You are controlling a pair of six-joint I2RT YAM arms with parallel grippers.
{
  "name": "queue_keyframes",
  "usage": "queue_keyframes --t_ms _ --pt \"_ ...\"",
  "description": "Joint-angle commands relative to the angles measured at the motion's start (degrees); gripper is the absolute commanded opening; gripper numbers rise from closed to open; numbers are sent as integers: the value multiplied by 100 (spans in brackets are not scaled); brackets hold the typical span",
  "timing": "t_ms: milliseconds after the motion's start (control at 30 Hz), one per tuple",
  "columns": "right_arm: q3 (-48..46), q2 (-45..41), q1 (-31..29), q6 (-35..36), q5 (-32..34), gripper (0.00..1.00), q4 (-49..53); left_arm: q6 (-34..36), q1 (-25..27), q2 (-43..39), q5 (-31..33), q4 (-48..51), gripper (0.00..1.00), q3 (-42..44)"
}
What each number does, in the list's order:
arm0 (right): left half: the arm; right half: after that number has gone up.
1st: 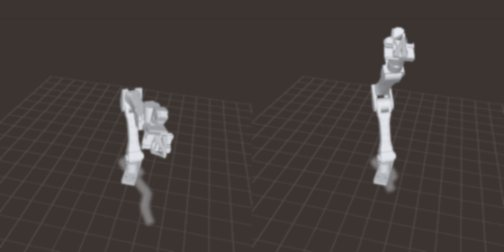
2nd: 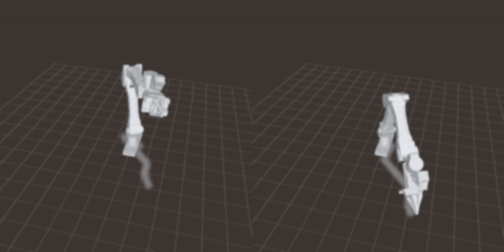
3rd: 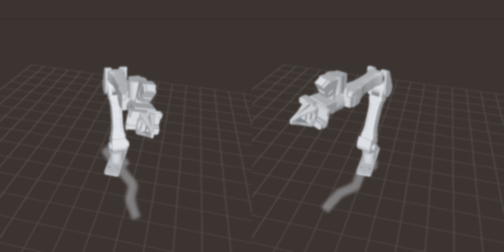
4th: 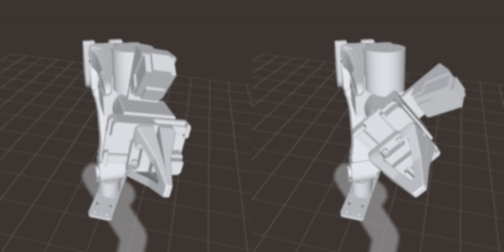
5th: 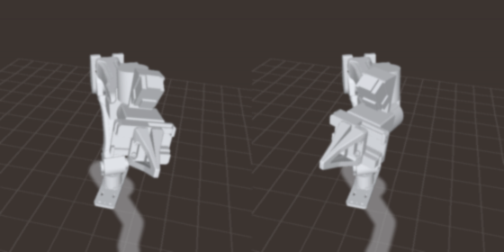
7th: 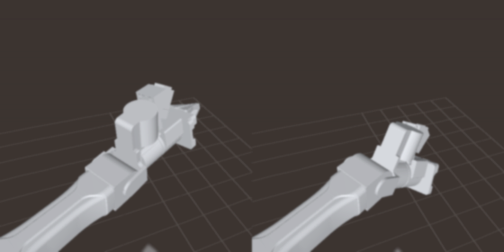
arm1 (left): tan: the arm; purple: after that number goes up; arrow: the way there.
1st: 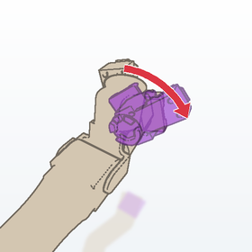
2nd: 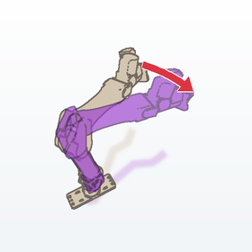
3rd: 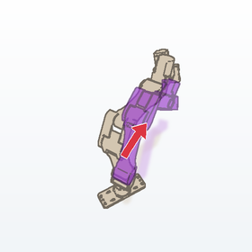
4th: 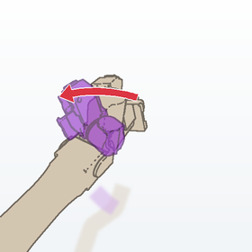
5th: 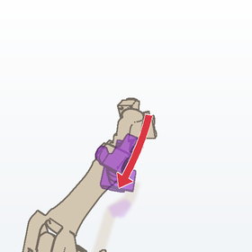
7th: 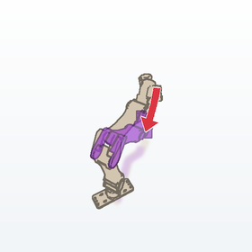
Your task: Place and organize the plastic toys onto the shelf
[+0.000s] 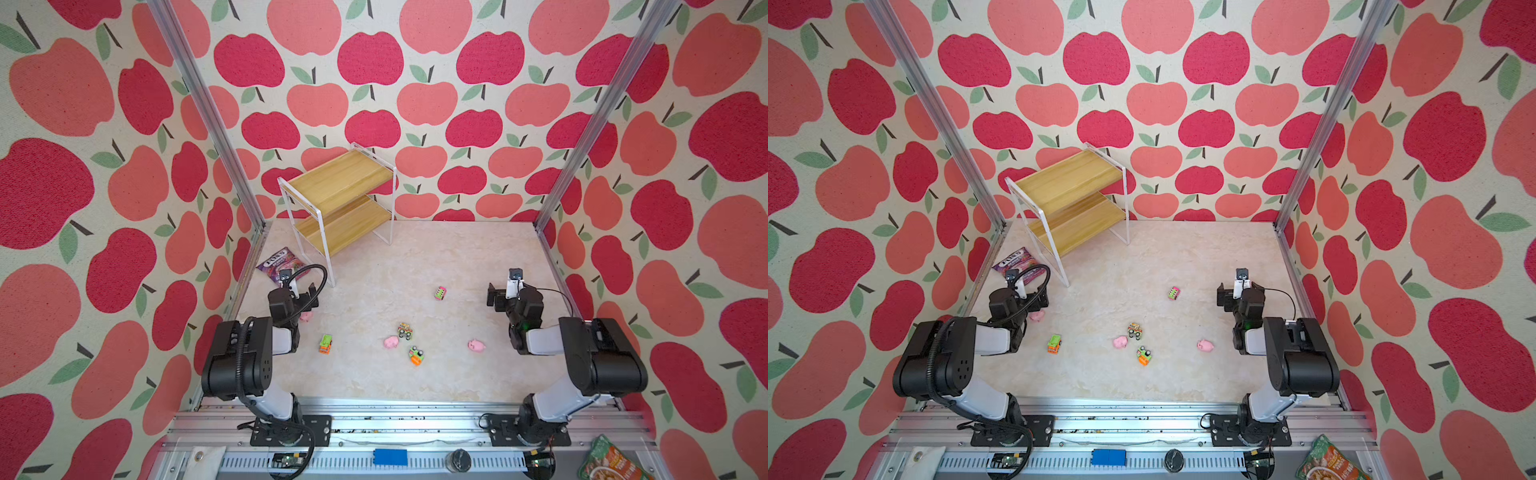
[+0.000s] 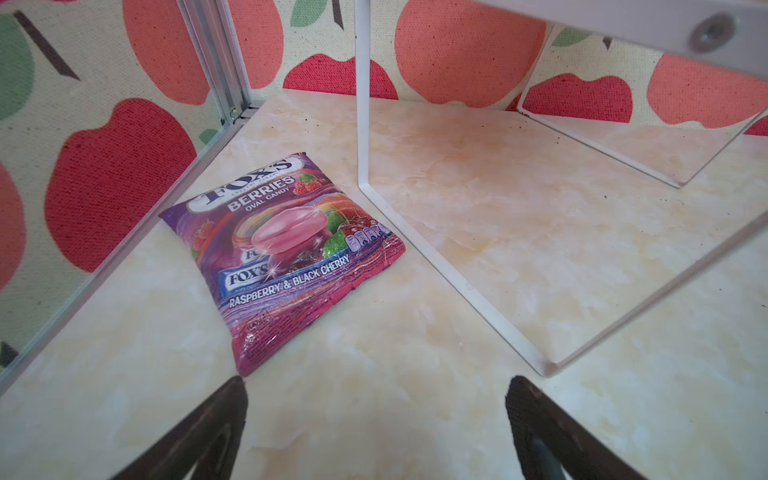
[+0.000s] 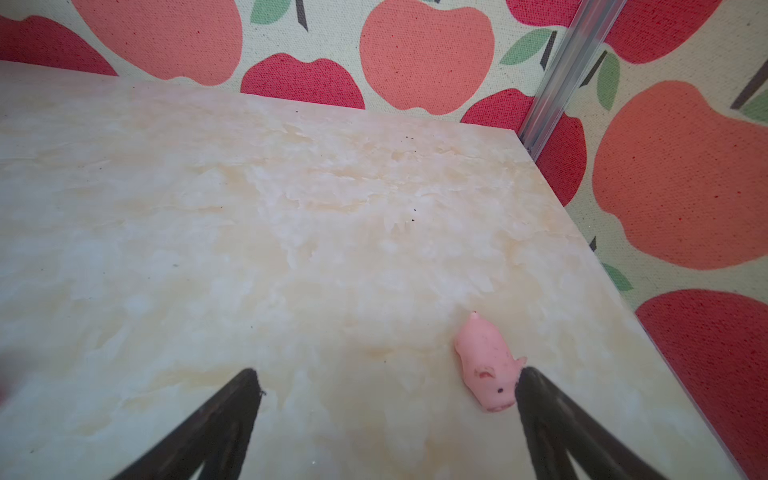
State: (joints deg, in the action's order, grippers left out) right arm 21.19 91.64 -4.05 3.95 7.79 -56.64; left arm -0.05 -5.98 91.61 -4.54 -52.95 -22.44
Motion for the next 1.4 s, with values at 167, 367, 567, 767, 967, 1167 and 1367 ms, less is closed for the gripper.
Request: queue_keyframes --t_ms 167,367,567,767,967,1167,1367 --pt "-26 -72 27 -107 -37 99 12 87 10 37 -39 -40 99 -6" --pt "-6 -75 11 -100 -41 99 15 85 11 44 -39 -49 99 -2" --pt "-39 -69 20 -158 136 99 -42 -158 -124 -25 49 -40 99 49" --pt "-98 -58 22 -249 365 99 -184 -45 -35 35 162 -75 99 21" --pt "-118 -51 21 -238 360 99 -216 -3 28 47 277 -75 99 7" --pt "-262 -51 2 -260 502 99 -516 23 97 50 428 -135 99 32" --pt "-497 -339 46 -327 471 99 -705 29 115 -121 452 -84 99 75"
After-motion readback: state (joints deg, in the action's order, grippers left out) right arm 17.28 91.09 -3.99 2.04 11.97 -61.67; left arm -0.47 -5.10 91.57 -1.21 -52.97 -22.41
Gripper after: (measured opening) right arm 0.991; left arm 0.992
